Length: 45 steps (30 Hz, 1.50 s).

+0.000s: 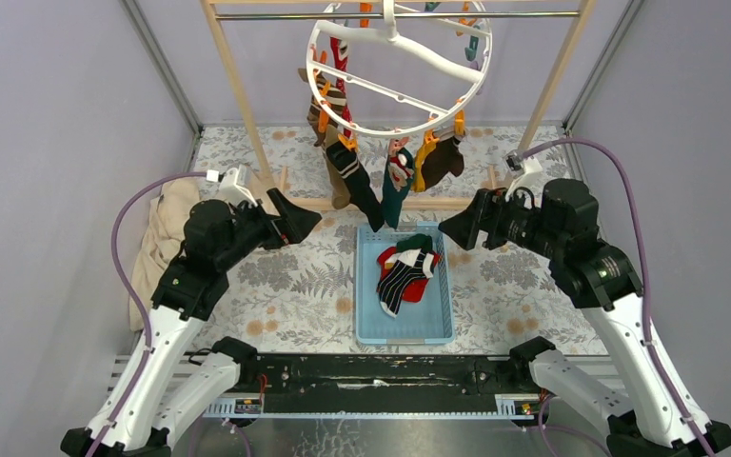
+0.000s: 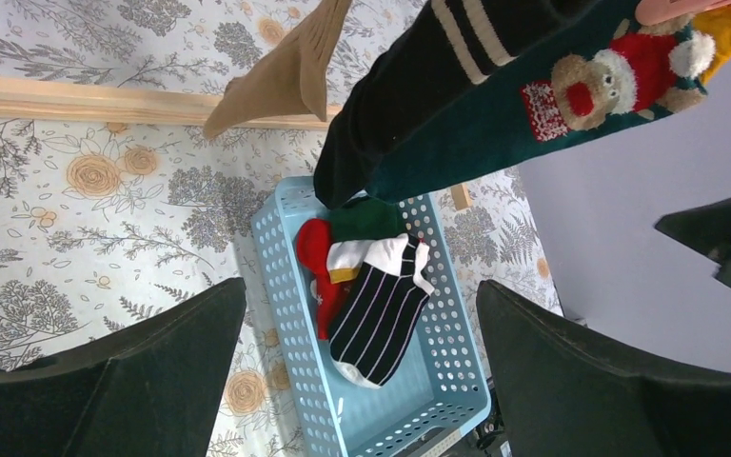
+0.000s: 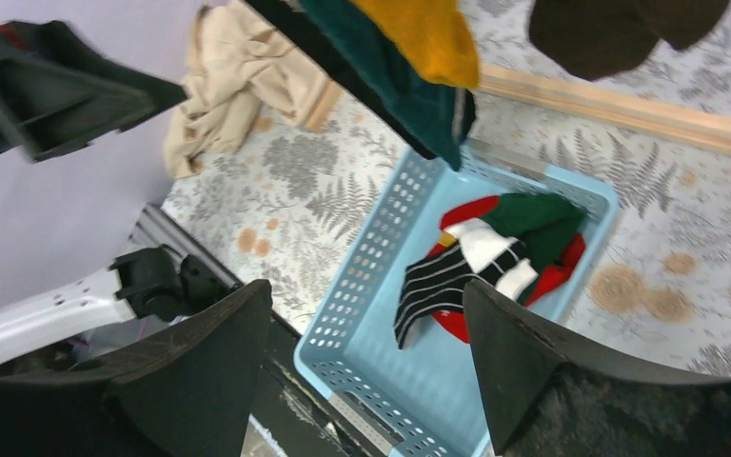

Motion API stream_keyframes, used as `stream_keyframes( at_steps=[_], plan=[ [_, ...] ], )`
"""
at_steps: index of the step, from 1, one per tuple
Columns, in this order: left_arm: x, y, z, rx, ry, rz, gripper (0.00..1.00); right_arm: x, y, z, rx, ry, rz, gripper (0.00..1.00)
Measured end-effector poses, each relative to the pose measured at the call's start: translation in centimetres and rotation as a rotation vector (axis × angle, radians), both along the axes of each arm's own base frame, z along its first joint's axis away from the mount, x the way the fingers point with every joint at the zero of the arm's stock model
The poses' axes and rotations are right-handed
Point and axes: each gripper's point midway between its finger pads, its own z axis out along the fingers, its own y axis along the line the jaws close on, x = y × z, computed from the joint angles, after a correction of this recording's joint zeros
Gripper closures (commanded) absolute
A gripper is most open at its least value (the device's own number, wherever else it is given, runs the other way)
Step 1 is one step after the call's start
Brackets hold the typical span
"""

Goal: Remove the socks clipped to the hanger
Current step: Adjust the hanger on the clothesline, then remove the sock from the hanger.

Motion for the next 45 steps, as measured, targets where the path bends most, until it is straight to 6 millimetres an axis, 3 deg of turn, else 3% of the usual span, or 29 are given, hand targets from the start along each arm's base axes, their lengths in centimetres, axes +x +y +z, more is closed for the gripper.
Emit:
stream_keyframes(
  at_steps=[6, 17, 26, 32, 45],
  plan=[
    [1.0, -0.4, -0.5, -0.005, 0.008, -0.001, 0.01, -1.2, 0.9, 2.0, 0.056, -0.087, 0.08, 0.23],
    [2.0, -0.6, -1.0, 0.0, 0.018, 0.008, 0.01, -1.1, 2.7, -0.7, 0.018, -0.08, 0.167, 0.23],
    [2.2, -0.4, -1.5, -0.017, 0.041, 0.039, 0.01, -1.8, 4.8, -0.8, 0.035, -0.129, 0.267, 0.22],
    [2.1, -0.4, -1.5, -0.038, 0.057, 0.053, 0.01, -2.0, 5.3, -2.2, 0.02, -0.101, 0.289, 0.17],
    [0.3, -0.7, -1.5, -0.093, 0.083, 0.026, 0.01, -2.4, 5.3, -2.6, 0.012, -0.083, 0.295, 0.08]
  ],
)
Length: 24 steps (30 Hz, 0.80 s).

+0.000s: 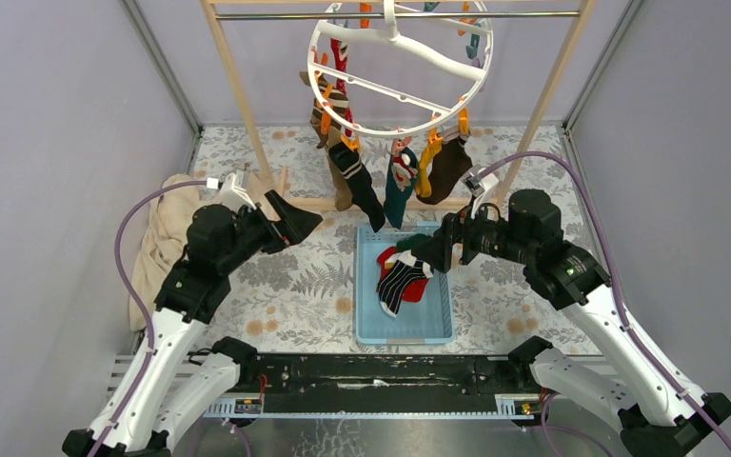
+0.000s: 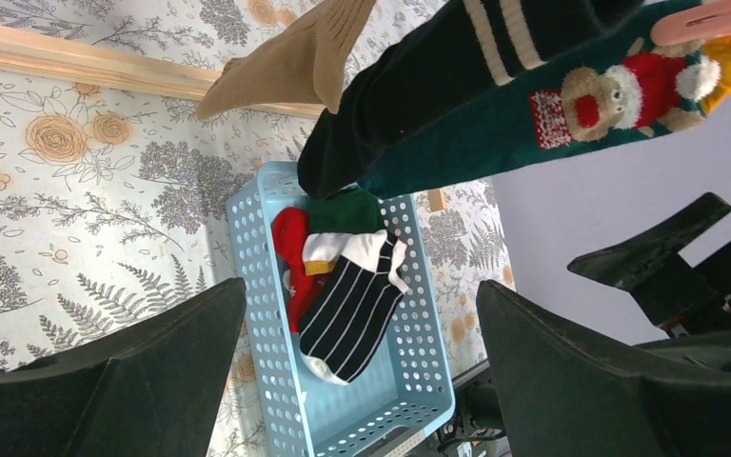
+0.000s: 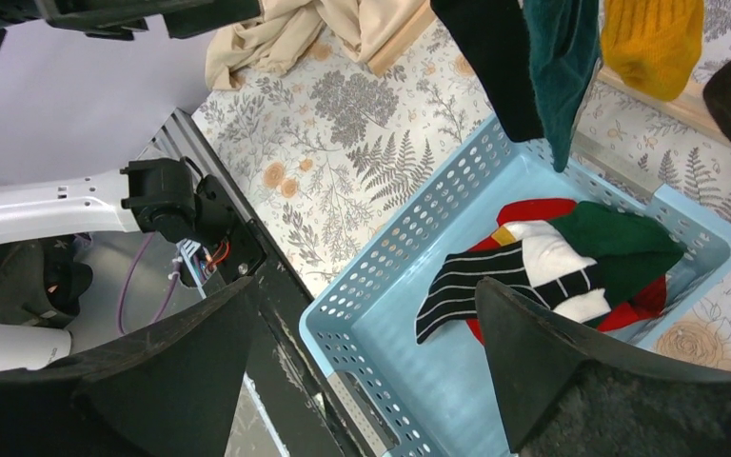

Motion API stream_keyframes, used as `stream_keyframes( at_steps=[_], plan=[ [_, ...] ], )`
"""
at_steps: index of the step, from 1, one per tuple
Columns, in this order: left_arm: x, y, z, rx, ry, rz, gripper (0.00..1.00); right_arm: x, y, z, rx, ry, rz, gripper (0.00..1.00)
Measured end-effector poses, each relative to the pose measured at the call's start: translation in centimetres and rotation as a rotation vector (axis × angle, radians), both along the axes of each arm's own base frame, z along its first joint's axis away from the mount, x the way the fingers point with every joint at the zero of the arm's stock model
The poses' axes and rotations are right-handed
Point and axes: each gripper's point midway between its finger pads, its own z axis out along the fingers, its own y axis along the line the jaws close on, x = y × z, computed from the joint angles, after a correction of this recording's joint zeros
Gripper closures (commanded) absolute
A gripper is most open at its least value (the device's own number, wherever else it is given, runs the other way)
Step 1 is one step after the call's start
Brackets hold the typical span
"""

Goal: Remove the socks clipped to the hanger
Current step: Remove the sock from the hanger.

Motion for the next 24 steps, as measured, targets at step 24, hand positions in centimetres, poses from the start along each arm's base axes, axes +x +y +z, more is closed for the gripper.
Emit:
stream_keyframes(
  at_steps=[24],
  plan=[
    [-4.1, 0.8, -0.4, 0.022, 0.016, -0.051, 0.01, -0.3, -1.5, -3.2, -0.074, 0.144, -0.097, 0.0]
  ],
)
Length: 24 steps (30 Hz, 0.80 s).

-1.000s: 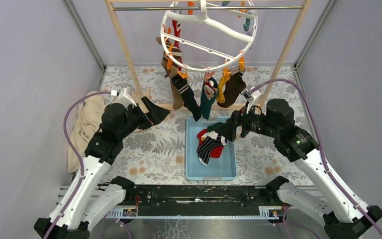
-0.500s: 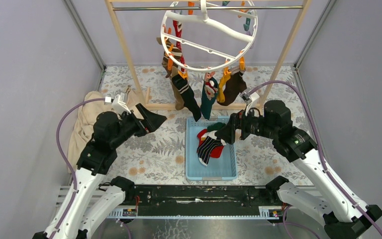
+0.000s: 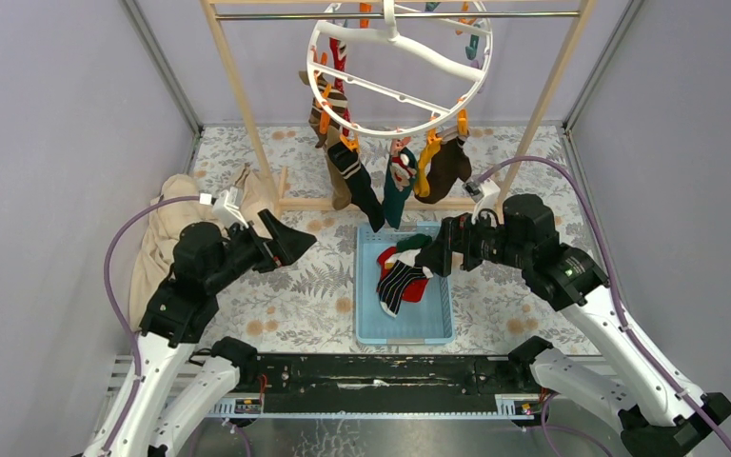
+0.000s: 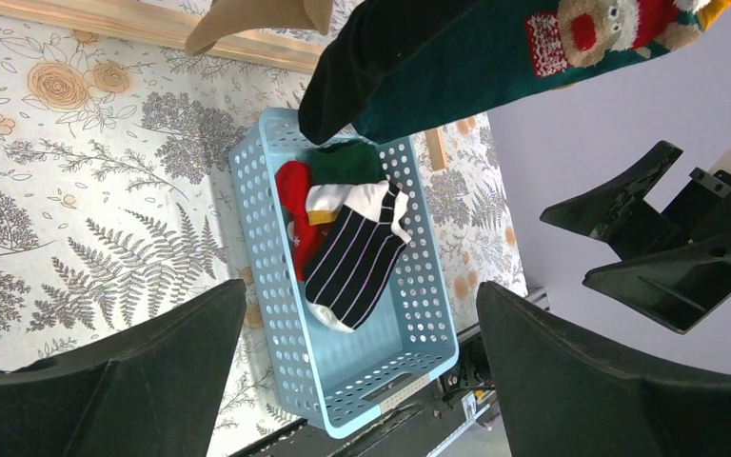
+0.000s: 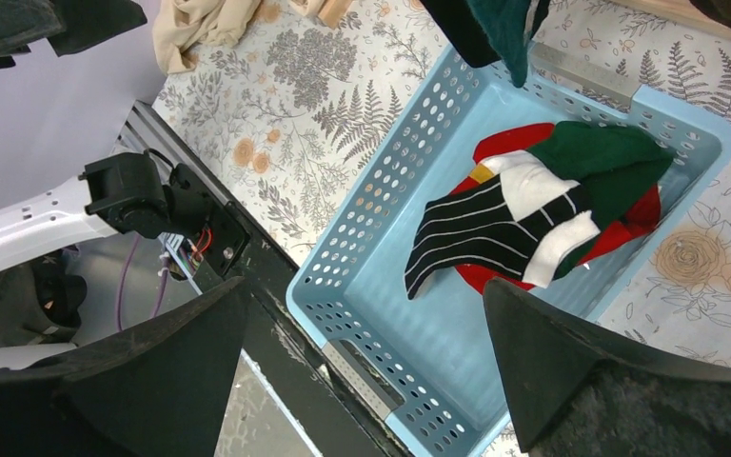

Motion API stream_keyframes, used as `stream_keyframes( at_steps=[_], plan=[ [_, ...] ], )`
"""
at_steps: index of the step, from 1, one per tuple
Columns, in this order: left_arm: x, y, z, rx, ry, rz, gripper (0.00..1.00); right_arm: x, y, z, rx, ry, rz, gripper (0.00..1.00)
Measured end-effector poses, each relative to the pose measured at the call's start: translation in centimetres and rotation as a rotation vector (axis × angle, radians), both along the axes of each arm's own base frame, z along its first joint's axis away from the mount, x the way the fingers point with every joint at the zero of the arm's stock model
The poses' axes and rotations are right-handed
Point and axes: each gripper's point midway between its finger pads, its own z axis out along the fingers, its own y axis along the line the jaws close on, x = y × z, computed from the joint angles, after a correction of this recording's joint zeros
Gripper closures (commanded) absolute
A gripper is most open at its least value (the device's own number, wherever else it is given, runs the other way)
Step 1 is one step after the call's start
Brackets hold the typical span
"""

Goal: Remove the socks clipped to the hanger
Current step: Remove the sock from the hanger.

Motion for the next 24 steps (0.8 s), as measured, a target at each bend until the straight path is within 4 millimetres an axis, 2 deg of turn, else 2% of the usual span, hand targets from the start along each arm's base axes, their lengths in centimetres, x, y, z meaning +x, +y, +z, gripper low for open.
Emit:
stream_keyframes(
  at_steps=[11, 15, 18, 24],
  plan=[
    [-1.3, 1.0, 1.2, -0.014, -0.056, 0.033, 0.01, 0.0, 0.5, 1.0, 0.029, 0.038, -0.003, 0.0],
    [-1.7, 1.3, 0.9, -0.01, -0.05, 0.042, 0.01, -0.2, 0.7, 1.3, 0.046, 0.04, 0.005, 0.0],
    [-1.6, 1.3, 0.2, 0.011, -0.01, 0.043, 0.01, -0.3, 0.6, 1.5, 0.048, 0.034, 0.004, 0.0],
    [-0.7, 1.4, -0.1, 0.042, 0.014, 0.056, 0.01, -0.2, 0.7, 1.1, 0.04, 0.044, 0.004, 0.0]
  ],
)
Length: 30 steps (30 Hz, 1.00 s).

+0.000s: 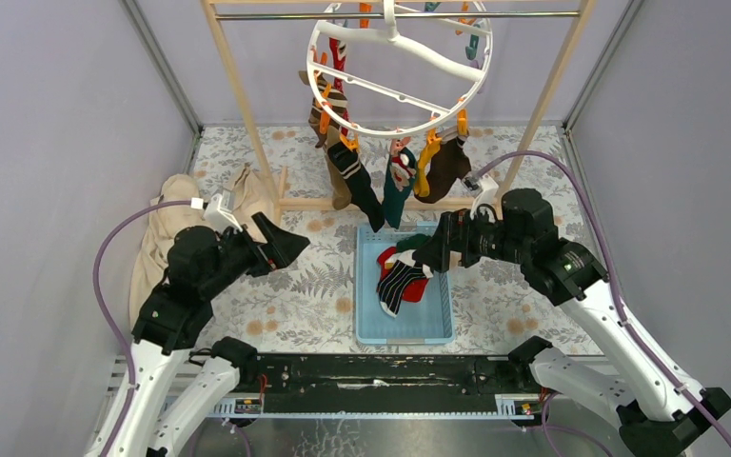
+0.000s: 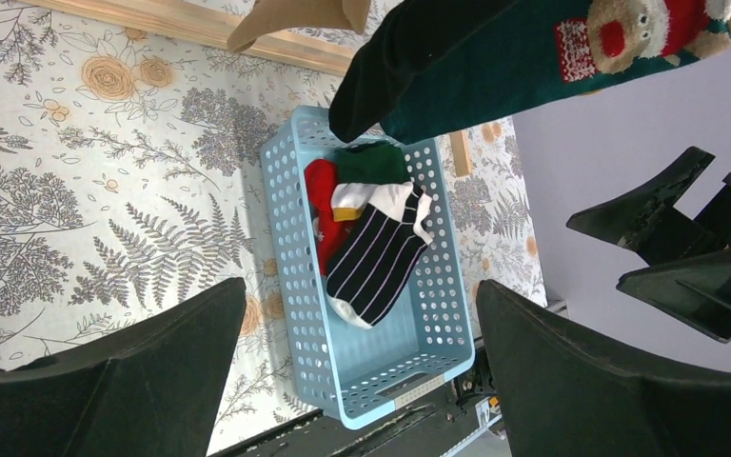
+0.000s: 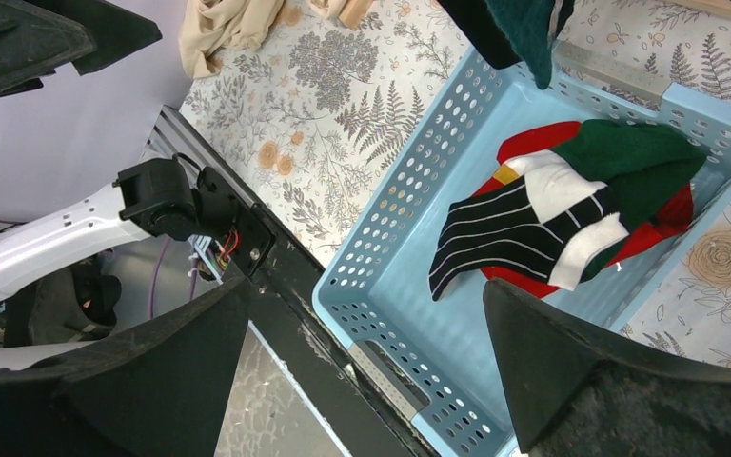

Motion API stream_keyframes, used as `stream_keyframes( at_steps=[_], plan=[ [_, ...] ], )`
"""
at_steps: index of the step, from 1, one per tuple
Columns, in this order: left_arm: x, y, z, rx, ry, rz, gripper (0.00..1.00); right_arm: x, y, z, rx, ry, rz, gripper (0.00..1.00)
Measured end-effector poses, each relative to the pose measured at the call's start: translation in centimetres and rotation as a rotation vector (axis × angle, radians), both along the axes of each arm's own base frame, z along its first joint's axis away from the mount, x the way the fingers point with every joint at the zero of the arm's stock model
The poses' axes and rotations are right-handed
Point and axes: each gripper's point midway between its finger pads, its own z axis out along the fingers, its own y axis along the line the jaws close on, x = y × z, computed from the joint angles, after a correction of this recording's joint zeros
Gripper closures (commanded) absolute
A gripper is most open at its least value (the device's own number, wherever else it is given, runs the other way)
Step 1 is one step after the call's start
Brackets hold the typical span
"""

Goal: Remove the socks clipped to the hanger
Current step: Remove the sock from the hanger.

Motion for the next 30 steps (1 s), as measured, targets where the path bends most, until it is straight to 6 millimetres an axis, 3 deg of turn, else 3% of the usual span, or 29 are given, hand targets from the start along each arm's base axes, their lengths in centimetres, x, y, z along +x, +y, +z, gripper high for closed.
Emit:
stream_keyframes(
  at_steps=[9, 19, 26, 30],
  plan=[
    [1.2, -0.4, -0.8, 0.008, 0.023, 0.003, 0.01, 0.8, 0.3, -1.5, -0.047, 0.035, 0.005, 0.0],
    [0.8, -0.4, -3.6, -0.042, 0.051, 0.026, 0.01, 1.6, -0.4, -2.7, -0.13, 0.051, -0.02, 0.0],
    [0.9, -0.6, -3.2, -0.073, 0.049, 0.034, 0.01, 1.2, -1.5, -2.8, -0.154, 0.008, -0.041, 0.04],
    [1.3, -0.9, -3.3, -0.071, 0.067, 0.025, 0.01, 0.5, -2.0, -3.8, -0.165, 0.007, -0.044, 0.09]
  ],
)
